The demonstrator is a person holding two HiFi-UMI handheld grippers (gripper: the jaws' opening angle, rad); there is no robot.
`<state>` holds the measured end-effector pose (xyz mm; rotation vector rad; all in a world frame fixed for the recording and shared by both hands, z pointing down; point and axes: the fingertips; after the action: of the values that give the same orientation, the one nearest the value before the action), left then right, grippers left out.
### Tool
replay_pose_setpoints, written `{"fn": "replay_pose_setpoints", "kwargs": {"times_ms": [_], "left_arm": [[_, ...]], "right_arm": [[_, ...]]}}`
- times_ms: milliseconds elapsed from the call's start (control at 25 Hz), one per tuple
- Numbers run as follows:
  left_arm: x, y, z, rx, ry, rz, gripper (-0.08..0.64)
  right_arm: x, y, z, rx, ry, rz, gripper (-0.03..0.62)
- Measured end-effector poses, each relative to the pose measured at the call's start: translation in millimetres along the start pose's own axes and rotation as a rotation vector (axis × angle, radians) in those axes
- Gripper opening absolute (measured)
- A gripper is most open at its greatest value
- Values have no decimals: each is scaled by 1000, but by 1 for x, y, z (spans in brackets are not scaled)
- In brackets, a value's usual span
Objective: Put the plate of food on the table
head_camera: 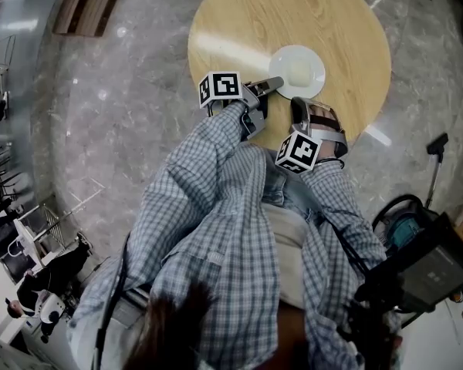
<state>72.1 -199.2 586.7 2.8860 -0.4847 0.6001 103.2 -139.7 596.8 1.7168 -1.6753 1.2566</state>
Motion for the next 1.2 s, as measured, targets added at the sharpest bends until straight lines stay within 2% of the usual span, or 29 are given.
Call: {"fn": "replay_pose_setpoints", "kwargs": {"times_ms": [200, 360, 560, 680, 880, 1080, 1200], "left_arm": [[-5, -11, -3, -10, 9, -28, 135], [-8, -19, 2, 29, -5, -54, 135], [-21, -19, 6, 71, 3, -31, 133], [-28, -15, 12, 91, -28, -17, 130], [-41, -10, 25, 159, -44, -3, 14], [-50, -2, 47, 373, 10, 3, 9], [-53, -2, 66, 511, 3, -10, 11]], "right_arm": [[2, -4, -1, -8, 8, -3, 25], [4, -3, 1, 4, 6, 7, 26], [3, 0, 5, 102, 17, 24, 28], [0, 1, 10, 168, 10, 40, 28], [-16, 8, 29, 365, -34, 91, 28], [-35, 14, 52, 617, -39, 159, 26], [-46, 16, 62, 792, -25, 197, 26]]}}
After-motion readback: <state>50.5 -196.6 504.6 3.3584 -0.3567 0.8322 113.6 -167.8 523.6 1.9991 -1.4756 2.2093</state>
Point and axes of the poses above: the fingertips, and each gripper's own axes: x forward along the fingers, z to its right, y out of its top, and after that the axes turned 3 degrees about -z, right-handed
